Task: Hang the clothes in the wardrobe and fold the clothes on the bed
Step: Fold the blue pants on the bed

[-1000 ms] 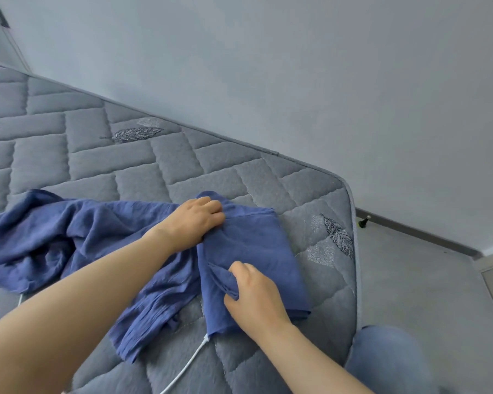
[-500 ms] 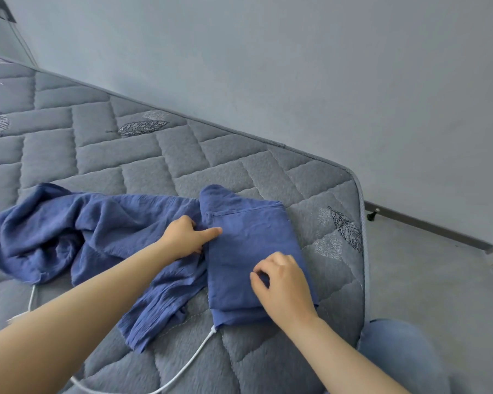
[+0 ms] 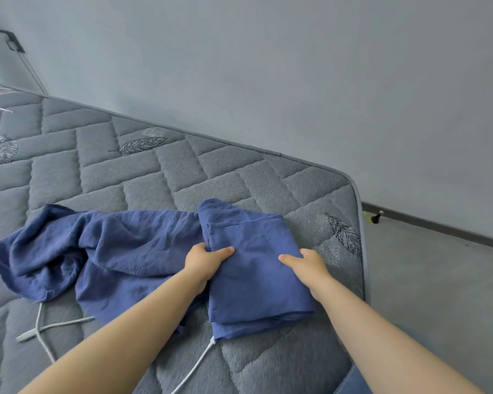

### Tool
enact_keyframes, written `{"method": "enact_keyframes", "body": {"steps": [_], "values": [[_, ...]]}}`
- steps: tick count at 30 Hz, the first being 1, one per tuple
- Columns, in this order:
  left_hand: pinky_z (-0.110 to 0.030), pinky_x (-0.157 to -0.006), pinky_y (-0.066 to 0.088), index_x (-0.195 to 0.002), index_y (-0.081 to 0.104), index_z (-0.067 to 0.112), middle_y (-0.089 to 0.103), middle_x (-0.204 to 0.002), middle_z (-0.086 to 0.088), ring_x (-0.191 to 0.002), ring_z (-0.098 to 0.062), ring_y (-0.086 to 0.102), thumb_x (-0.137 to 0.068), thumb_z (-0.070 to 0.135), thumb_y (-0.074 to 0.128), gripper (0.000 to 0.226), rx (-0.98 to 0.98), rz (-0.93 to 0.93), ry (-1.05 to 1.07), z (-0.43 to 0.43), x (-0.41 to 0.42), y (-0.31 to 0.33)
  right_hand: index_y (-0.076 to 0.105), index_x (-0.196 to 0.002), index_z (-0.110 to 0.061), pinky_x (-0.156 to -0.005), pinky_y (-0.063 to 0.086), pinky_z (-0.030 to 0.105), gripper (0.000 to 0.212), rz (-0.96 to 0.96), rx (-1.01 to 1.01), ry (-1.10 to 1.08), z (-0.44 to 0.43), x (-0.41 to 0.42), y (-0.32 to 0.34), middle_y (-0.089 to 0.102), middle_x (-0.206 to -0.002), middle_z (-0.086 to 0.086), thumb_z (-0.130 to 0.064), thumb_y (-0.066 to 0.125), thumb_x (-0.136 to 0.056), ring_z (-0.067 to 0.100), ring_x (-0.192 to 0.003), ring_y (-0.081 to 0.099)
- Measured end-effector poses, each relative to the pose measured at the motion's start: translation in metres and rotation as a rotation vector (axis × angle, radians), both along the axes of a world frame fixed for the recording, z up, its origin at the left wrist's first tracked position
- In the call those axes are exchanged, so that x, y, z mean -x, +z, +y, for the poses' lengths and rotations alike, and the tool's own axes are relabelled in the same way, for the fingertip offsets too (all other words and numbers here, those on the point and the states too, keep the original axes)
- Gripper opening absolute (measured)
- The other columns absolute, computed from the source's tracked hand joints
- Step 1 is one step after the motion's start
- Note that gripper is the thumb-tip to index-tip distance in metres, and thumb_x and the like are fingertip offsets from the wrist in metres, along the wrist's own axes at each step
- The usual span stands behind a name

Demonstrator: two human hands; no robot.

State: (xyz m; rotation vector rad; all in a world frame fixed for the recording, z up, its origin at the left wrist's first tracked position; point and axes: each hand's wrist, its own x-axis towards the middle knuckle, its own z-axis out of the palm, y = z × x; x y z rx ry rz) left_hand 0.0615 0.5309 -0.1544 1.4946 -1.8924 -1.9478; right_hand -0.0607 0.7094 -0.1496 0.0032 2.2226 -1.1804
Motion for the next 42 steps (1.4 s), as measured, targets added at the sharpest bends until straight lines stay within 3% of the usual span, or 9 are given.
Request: {"method": "enact_keyframes", "body": {"steps": [5,10,14,17,25,29,32,35,42], "values": [[-0.024,-0.067,0.050,-0.099,0.061,0.009,0.069,-0.094,-0.002,-0.088,-0.016,0.064,-0.084,0.027,0.069,0.025,0.202,0.131,-0.105,0.010,0.013,0.034,0.054,-0.089,0.013,-0.061,0.033,0.031,0.032,0.192,0.063,0.045,0.010,0.003,0.032,0.052,-0.074,0.012,-0.017,0.065,-0.085,0.017,-0.067,0.044],[-0.011,-0.063,0.039,-0.098,0.053,0.034,0.062,-0.093,0.018,-0.083,0.005,0.057,-0.091,0.029,0.058,0.010,0.341,0.299,-0.244,0.030,0.055,0.102,0.052,-0.088,0.008,-0.062,0.034,0.033,0.034,0.396,0.208,-0.037,0.039,0.030,0.098,0.054,-0.077,0.021,-0.024,0.062,-0.090,0.019,-0.069,0.045],[-0.008,-0.055,0.040,-0.094,0.052,0.044,0.064,-0.085,0.024,-0.076,0.012,0.058,-0.091,0.026,0.052,0.018,0.408,0.442,-0.357,0.063,0.108,0.164,0.055,-0.089,0.005,-0.064,0.038,0.034,0.028,0.501,0.312,-0.095,0.081,0.069,0.161,0.057,-0.083,0.024,-0.023,0.059,-0.092,0.020,-0.069,0.048],[-0.013,-0.063,0.042,-0.091,0.052,0.058,0.063,-0.088,0.029,-0.080,0.011,0.059,-0.092,0.026,0.051,0.032,0.405,0.545,-0.458,0.102,0.161,0.210,0.053,-0.091,0.007,-0.066,0.037,0.033,0.035,0.560,0.386,-0.172,0.126,0.108,0.198,0.056,-0.082,0.025,-0.028,0.056,-0.094,0.019,-0.069,0.046],[-0.013,-0.067,0.043,-0.111,0.051,0.046,0.064,-0.096,0.026,-0.083,0.012,0.059,-0.094,0.024,0.051,0.028,0.424,0.625,-0.695,0.260,0.328,0.219,0.041,-0.075,0.001,-0.058,0.028,0.030,0.027,0.474,0.418,-0.531,0.291,0.233,0.183,0.037,-0.070,0.006,-0.019,0.055,-0.087,0.018,-0.066,0.034],[-0.019,-0.067,0.044,-0.102,0.051,0.045,0.065,-0.091,0.021,-0.085,0.001,0.063,-0.094,0.024,0.050,0.022,0.387,0.596,-0.787,0.351,0.404,0.249,0.040,-0.071,-0.009,-0.050,0.027,0.023,0.022,0.490,0.357,-0.684,0.379,0.285,0.207,0.036,-0.065,0.000,-0.019,0.051,-0.087,0.016,-0.061,0.032],[-0.019,-0.066,0.044,-0.102,0.053,0.042,0.066,-0.091,0.017,-0.087,-0.004,0.064,-0.093,0.024,0.050,0.020,0.381,0.621,-0.869,0.412,0.438,0.305,0.033,-0.064,-0.013,-0.041,0.023,0.016,0.033,0.579,0.303,-0.774,0.438,0.298,0.261,0.029,-0.055,-0.006,-0.024,0.056,-0.086,0.012,-0.051,0.026],[-0.020,-0.070,0.044,-0.103,0.054,0.044,0.066,-0.091,0.023,-0.082,0.004,0.062,-0.093,0.022,0.049,0.024,0.377,0.706,-0.957,0.458,0.455,0.375,0.039,-0.071,0.000,-0.048,0.029,0.022,0.042,0.658,0.307,-0.825,0.482,0.301,0.329,0.037,-0.061,0.000,-0.030,0.064,-0.086,0.014,-0.055,0.032],[-0.017,-0.071,0.043,-0.106,0.055,0.040,0.065,-0.093,0.024,-0.083,0.006,0.061,-0.095,0.020,0.047,0.024,0.366,0.956,-1.079,0.551,0.465,0.611,0.048,-0.085,-0.012,-0.052,0.040,0.016,0.016,0.961,0.315,-0.984,0.566,0.283,0.568,0.051,-0.072,-0.006,-0.025,0.056,-0.090,0.005,-0.057,0.044]]}}
